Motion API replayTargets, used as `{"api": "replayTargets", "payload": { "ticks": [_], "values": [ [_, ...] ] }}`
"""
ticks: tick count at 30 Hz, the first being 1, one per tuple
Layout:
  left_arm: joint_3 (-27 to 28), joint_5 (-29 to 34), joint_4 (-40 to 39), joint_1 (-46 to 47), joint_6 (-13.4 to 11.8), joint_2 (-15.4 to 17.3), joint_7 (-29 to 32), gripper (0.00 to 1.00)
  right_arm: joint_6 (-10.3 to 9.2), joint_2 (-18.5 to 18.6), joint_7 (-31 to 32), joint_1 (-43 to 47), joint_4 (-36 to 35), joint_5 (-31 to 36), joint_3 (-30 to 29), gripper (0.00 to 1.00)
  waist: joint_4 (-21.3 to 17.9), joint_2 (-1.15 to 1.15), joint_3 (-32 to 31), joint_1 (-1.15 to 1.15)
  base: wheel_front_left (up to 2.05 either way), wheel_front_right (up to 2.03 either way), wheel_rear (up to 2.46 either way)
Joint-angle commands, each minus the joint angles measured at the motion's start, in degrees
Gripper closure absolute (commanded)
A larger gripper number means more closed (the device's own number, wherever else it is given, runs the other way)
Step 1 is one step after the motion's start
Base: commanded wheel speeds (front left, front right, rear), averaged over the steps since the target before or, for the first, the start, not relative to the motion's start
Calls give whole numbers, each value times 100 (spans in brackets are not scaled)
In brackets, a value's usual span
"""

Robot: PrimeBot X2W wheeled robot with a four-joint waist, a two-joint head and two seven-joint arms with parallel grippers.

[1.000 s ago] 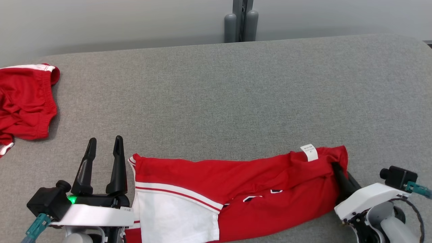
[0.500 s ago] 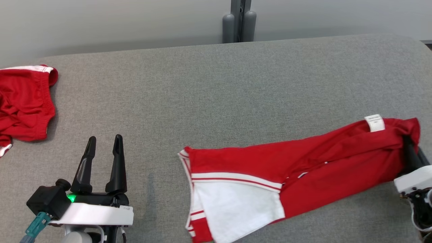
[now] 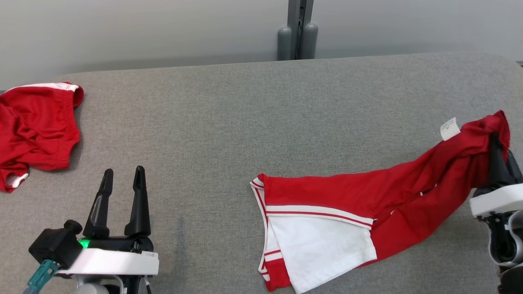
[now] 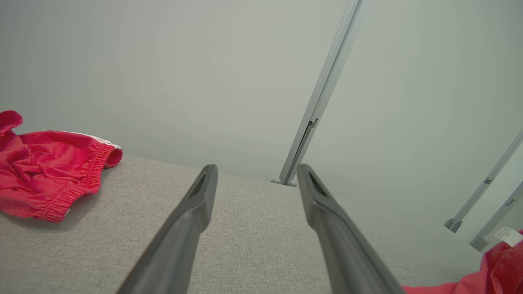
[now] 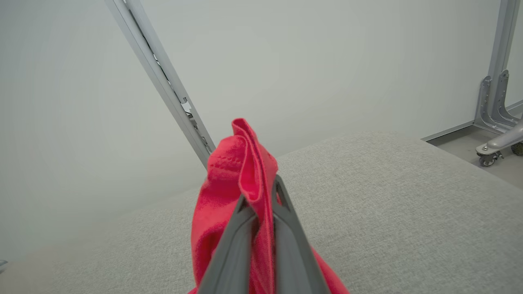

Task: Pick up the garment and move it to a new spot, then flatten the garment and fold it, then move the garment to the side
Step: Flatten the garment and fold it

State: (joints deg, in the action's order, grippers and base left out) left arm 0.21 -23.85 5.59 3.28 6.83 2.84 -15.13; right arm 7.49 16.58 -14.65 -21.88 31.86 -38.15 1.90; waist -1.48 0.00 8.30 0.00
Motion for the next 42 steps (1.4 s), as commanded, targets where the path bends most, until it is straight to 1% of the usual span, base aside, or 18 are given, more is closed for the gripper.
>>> {"api": "replayTargets", "payload": {
  "ticks": [1, 4, 8, 11, 14, 19, 25, 30, 37, 38, 39, 42],
  "values": [
    [21, -32, 18, -37, -5, 15, 0, 0, 1, -95, 58, 117, -269, 124, 26, 100, 31, 0, -24, 0, 0, 0, 0],
    [9, -55, 43, -52, -7, 14, 0, 0, 1, -342, 278, 386, -938, 301, 92, 100, 91, 0, -60, 0, 0, 0, 0],
    [-24, -75, 66, -66, 0, 15, 0, 0, 2, -766, 702, 799, -1883, 514, 209, 100, 194, 0, -69, 0, 0, 0, 0],
    [-29, -61, 76, -53, 5, 15, 0, 0, 1, -1047, 1041, 1061, -2442, 513, 525, 100, 284, 0, -46, 0, 0, 0, 0],
    [-37, -53, 79, -1, 12, 15, 0, 0, 2, -1193, 1296, 1244, -2680, 447, 942, 100, 404, 0, -25, 0, 0, 0, 0],
    [-78, -70, 118, 57, 12, 15, 0, 0, 2, -1289, 1430, 1293, -2582, 319, 1465, 100, 579, 0, -4, 0, 0, 0, 0],
    [-197, -102, 164, 98, -13, 15, 0, 0, 2, -1340, 1501, 1131, -1992, 128, 1926, 100, 842, 0, 29, 0, 0, 0, 0],
    [-245, -149, 184, 124, -42, 15, 0, 0, 2, -1355, 1393, 994, -1572, -72, 2239, 100, 1026, 0, 46, 0, 0, 0, 0],
    [-283, -193, 226, 142, -76, 15, 0, 0, 2, -1355, 1181, 776, -1062, -354, 2573, 99, 1095, 0, 47, 0, 0, 0, 0],
    [-281, -195, 231, 143, -85, 14, 0, 0, 2, -1354, 1145, 742, -995, -380, 2610, 55, 1089, 0, 45, 0, 0, 0, 0],
    [-276, -194, 237, 142, -90, 14, 0, 0, 2, -1353, 1131, 707, -941, -409, 2650, 0, 1079, 0, 42, 0, 0, 0, 0],
    [-256, -196, 244, 127, -98, 14, 0, 0, 2, -1353, 1064, 629, -867, -524, 2749, 0, 1020, 0, 35, 0, 0, 0, 0]
  ]
}}
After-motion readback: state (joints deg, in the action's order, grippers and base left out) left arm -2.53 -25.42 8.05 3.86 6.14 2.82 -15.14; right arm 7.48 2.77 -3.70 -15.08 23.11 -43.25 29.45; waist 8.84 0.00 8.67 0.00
